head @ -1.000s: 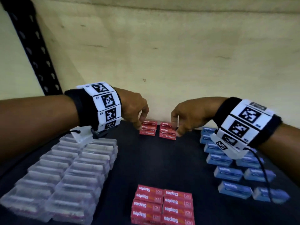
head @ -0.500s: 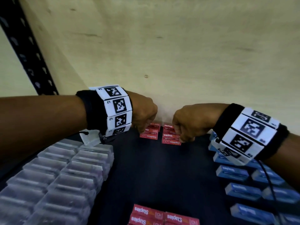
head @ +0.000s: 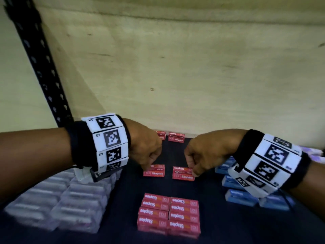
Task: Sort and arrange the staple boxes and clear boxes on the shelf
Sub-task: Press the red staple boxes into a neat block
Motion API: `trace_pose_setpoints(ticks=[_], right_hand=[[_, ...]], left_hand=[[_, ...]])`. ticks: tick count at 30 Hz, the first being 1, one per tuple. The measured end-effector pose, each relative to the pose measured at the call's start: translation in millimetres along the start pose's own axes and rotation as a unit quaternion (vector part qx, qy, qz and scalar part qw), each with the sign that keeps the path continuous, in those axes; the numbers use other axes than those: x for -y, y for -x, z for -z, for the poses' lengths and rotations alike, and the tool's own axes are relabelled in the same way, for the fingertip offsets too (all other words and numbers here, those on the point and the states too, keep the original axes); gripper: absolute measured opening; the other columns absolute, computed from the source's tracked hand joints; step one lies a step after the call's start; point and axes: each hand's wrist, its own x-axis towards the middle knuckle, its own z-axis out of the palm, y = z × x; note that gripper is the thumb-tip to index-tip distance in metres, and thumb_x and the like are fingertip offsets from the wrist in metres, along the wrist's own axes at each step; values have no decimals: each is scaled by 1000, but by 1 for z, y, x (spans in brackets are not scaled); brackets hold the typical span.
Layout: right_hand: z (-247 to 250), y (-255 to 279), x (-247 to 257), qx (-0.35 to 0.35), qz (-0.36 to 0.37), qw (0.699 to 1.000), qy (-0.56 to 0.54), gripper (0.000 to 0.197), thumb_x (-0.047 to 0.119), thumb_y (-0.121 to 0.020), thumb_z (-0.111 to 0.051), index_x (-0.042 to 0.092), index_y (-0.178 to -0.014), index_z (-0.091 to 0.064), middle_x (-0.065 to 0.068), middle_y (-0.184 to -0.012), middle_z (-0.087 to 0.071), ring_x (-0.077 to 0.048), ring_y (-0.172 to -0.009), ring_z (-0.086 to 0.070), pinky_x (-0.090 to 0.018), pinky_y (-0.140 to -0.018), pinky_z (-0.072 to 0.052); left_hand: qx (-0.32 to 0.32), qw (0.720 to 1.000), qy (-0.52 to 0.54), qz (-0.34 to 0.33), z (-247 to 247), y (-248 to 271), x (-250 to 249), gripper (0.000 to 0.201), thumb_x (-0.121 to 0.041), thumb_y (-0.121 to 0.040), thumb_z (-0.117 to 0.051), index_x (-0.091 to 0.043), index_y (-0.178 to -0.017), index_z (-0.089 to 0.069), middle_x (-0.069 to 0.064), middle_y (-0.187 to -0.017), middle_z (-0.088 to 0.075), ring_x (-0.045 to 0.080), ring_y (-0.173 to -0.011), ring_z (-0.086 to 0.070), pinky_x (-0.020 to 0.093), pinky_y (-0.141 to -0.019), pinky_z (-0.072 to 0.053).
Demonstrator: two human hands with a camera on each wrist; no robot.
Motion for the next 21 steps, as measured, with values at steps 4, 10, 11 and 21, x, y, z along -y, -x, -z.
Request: trace_pose_setpoints(ticks=[4, 10, 11, 21], right_hand=[[-13, 24, 9, 10, 4, 1000, -4, 19, 36, -88, -71, 26, -103, -68, 17, -80, -59, 2, -69, -52, -17, -63, -42], [-27, 47, 17, 13, 4, 1000, -14, 23, 37, -87, -71, 25, -106, -68, 10, -97, -69, -6, -82, -59, -20, -71, -45], [-28, 49, 18, 15, 6, 1000, -17, 23, 38, -87, -71, 25, -106, -68, 10, -101, -70, -8, -86, -60, -21, -73, -46], [-26, 53, 14, 61, 24, 995, -76, 27, 25, -91, -69, 25, -117, -65, 7, -111, -73, -8, -99, -65, -23, -88, -47]], left_hand=[[-2, 1000, -10, -16, -9, 20, -15, 15, -34, -87, -68, -24, -99, -68, -15, -78, -59, 0, -65, -51, 19, -62, -44], [21, 1000, 3, -5, -18, 39, -25, 22, -40, -88, -66, -26, -104, -64, -16, -86, -59, -1, -68, -50, 17, -59, -39], [26, 1000, 11, -7, -19, 40, -25, 23, -39, -87, -67, -26, -106, -63, -17, -87, -60, -2, -68, -50, 16, -60, -39], [68, 995, 65, -33, -21, 49, -24, 35, -23, -93, -63, -38, -123, -53, -10, -123, -64, 9, -107, -59, 28, -88, -47]])
